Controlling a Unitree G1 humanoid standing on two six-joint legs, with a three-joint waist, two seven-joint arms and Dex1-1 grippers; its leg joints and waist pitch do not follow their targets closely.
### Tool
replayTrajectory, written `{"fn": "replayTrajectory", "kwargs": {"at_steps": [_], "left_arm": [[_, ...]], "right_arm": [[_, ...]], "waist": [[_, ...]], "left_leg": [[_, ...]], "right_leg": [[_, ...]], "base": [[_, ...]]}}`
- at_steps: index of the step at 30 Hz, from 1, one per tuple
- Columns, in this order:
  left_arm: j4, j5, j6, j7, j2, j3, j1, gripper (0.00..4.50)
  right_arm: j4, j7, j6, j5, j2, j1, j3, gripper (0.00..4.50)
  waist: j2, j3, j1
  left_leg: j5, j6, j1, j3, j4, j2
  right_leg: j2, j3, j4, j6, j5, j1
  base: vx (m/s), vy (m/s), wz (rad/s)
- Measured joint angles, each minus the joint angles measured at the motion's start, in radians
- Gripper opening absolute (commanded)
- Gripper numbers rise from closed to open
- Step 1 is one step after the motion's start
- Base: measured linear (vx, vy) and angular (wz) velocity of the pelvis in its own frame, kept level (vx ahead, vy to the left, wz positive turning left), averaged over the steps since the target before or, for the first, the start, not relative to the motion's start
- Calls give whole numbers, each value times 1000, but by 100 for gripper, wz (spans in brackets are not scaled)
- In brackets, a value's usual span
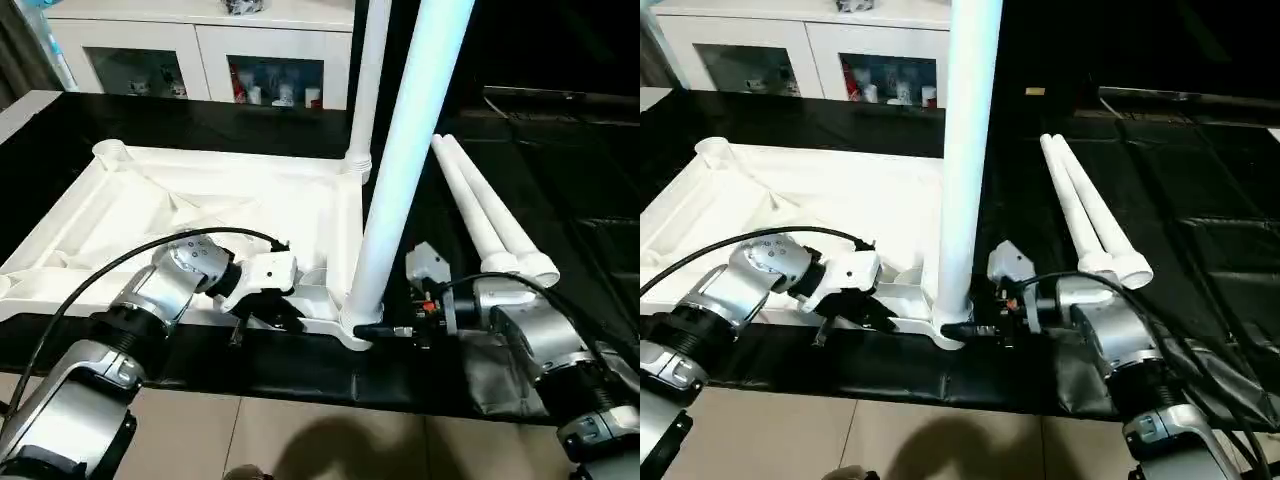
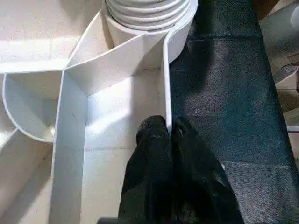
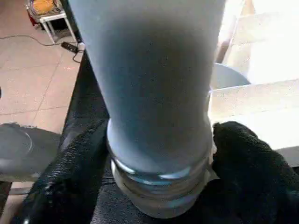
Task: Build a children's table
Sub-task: Rotate leg to tighten
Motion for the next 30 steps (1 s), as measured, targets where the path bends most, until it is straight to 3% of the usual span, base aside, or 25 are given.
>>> {"fn": "replayTrajectory", "kwargs": {"at_steps": [7, 15, 21, 24, 26, 30], "left_arm": [[8, 1, -12, 0, -2, 0, -2, 0], [26, 1, -18, -1, -8, 0, -9, 0], [28, -3, 98, 62, -53, 41, -9, 0], [34, -2, 188, 171, -96, 76, -8, 0], [17, -3, 280, 262, -136, 110, 0, 0], [-7, -11, 400, 394, -199, 154, 9, 0]], "right_arm": [[8, 6, 0, 0, 7, 0, 1, 291], [8, 5, 1, -1, 7, 0, 1, 279], [-27, -92, 50, 9, 47, 52, -55, 277], [-23, -258, 56, 9, 110, 84, -122, 277], [-7, -415, 60, 4, 178, 89, -169, 277], [60, -625, 60, -7, 267, 42, -218, 277]], "waist": [[0, 0, 0], [0, 0, 2], [-2, -1, 7], [-6, -2, -6], [-12, -2, -24], [-19, -2, -52]], "left_leg": [[0, 0, 0, 0, 1, 0], [0, 0, 0, 0, 2, 0], [0, 0, 3, 0, 5, 0], [0, 0, 4, 0, 7, 0], [0, -1, 5, 0, 7, -1], [0, -1, 5, -2, 7, -1]], "right_leg": [[0, 0, 1, 0, 0, 0], [0, 0, 2, 0, 0, 0], [-1, 1, 6, 0, 0, 2], [-1, 2, 8, 6, -3, 2], [-1, 2, 8, 6, -3, 2], [-1, 0, 6, 7, -3, 1]], "base": [[0, 0, 0], [0, 0, 0], [0, 0, 0], [0, 0, 0], [0, 0, 0], [0, 0, 0]]}}
